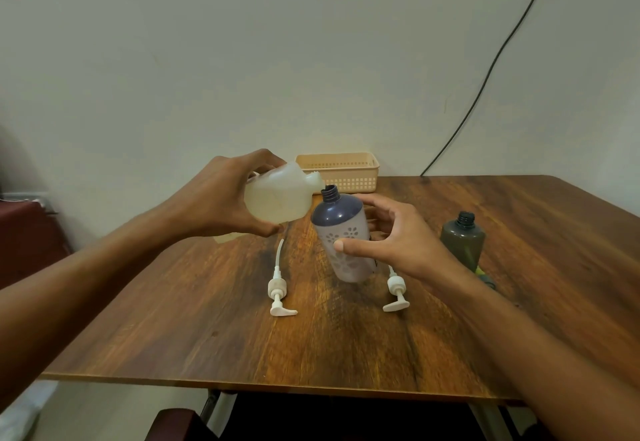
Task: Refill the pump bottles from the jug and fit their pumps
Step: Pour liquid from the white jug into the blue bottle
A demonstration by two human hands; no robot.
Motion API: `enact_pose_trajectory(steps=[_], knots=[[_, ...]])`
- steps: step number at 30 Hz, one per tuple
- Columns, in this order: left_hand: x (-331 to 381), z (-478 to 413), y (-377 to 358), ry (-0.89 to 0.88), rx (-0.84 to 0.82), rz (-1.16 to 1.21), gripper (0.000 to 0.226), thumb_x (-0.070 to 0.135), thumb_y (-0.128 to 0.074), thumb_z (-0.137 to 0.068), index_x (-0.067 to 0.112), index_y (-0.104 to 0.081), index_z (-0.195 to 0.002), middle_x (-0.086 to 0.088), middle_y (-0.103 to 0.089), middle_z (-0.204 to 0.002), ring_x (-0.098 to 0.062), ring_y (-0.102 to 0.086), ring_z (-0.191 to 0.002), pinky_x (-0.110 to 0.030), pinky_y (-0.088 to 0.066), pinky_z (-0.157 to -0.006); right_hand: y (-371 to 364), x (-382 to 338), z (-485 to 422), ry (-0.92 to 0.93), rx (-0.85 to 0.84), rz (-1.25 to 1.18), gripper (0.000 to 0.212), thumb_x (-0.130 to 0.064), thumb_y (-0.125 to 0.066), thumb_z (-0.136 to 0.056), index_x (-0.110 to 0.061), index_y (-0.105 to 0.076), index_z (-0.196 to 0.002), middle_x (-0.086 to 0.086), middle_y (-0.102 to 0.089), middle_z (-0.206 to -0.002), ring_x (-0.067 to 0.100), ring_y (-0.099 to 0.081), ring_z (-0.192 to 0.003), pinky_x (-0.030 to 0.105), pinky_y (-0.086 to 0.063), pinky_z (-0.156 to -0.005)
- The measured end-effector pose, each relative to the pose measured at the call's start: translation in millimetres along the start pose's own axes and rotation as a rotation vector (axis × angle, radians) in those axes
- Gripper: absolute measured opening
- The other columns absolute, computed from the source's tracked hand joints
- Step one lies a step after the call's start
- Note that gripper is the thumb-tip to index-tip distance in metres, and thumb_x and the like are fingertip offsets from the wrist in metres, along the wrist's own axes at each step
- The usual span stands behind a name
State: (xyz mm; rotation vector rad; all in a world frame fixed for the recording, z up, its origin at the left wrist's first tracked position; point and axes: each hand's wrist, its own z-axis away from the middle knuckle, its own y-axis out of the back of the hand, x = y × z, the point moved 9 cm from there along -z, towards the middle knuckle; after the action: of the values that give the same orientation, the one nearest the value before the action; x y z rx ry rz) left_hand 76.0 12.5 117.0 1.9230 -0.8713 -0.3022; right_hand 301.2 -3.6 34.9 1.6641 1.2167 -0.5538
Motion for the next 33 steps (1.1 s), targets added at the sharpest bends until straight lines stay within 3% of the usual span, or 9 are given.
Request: enact_pose_trajectory(steps=[19, 33], knots=[[-1.3, -1.1, -0.5, -0.017, 0.000, -0.025, 0.091, 0.045, -0.095, -0.061, 0.027, -0.052, -0.139, 0.010, -0.062, -0.133, -0.012, -0.061, -0.109, -0.011, -0.046, -0.077, 0.0, 3.0, -0.7, -0.001, 0.005, -0.001, 0.075, -0.037, -0.093, -0.076, -0.029, -0.061, -0.143, -0.013, -0.071, -0.130, 0.007, -0.067, -0.120, 0.027, -0.062, -0.094], [-0.6, -1.1, 0.3, -0.020, 0.000, -0.027, 0.091, 0.044, -0.095, -0.061, 0.027, -0.052, -0.139, 0.011, -0.062, -0.132, -0.013, -0.062, -0.110, -0.012, -0.046, -0.078, -0.6, 2.8, 1.1, -0.014, 0.001, -0.003, 0.075, -0.037, -0.093, -0.076, -0.029, -0.060, -0.144, -0.011, -0.070, -0.131, 0.008, -0.067, -0.121, 0.034, -0.063, -0.097]])
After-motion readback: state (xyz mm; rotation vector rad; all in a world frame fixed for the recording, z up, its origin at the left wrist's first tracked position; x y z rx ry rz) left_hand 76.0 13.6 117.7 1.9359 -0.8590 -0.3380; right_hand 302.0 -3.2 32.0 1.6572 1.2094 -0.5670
